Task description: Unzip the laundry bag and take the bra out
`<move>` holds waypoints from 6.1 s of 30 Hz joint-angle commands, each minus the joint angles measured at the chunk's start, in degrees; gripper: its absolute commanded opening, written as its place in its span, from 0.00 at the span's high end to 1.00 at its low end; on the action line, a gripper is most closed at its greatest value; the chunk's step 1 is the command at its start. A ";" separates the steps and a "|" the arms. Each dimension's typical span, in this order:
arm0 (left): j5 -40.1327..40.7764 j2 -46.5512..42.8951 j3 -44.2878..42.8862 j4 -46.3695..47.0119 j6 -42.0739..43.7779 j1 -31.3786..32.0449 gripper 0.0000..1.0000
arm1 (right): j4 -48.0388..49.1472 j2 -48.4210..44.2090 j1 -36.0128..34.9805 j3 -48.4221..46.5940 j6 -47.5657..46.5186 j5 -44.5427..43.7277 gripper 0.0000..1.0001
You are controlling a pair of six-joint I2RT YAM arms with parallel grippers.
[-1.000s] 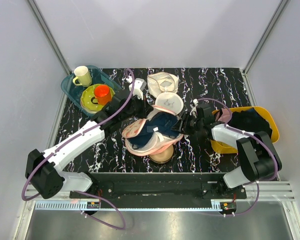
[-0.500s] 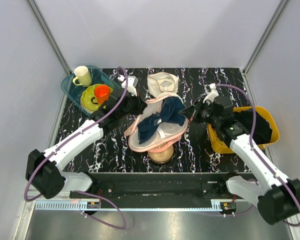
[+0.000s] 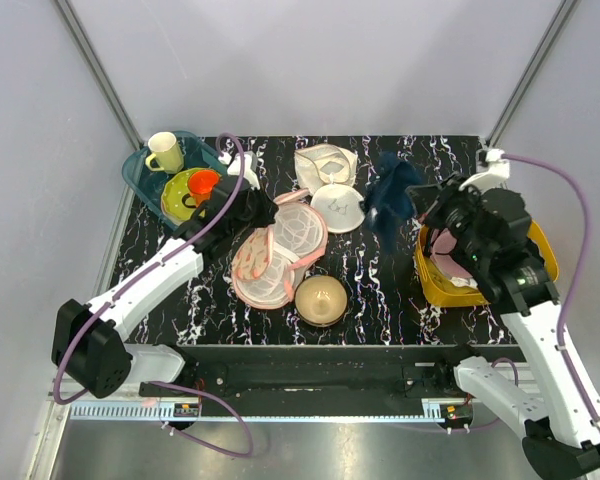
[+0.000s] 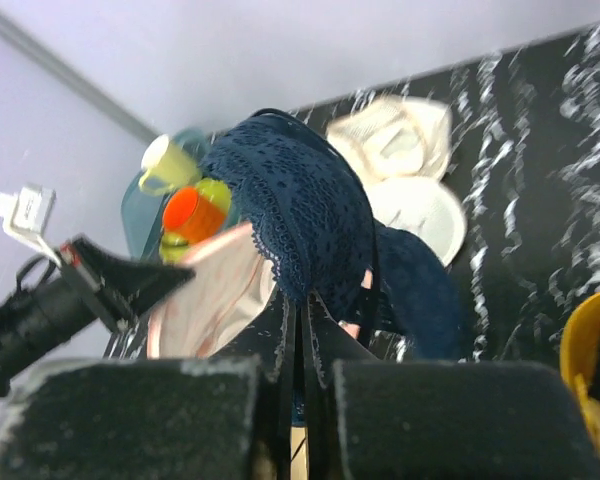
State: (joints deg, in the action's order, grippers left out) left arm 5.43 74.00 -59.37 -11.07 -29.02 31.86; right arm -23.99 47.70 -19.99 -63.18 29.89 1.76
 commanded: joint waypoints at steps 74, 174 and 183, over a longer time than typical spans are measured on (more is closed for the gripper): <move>-8.24 0.09 2.16 -0.09 0.80 -0.65 1.00 | -4.84 -11.40 35.98 8.69 6.76 -35.68 1.00; 22.96 -8.61 -12.26 -19.60 10.30 -0.66 1.00 | -0.53 6.61 35.98 5.17 1.66 5.18 0.46; 22.97 -6.84 -3.12 -20.13 3.88 -0.48 0.23 | -1.58 9.16 35.98 5.08 1.40 7.99 0.10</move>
State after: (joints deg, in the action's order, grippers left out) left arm 27.55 68.45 -66.39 -31.24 -21.26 31.44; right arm -25.50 55.77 15.92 -57.25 31.90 7.25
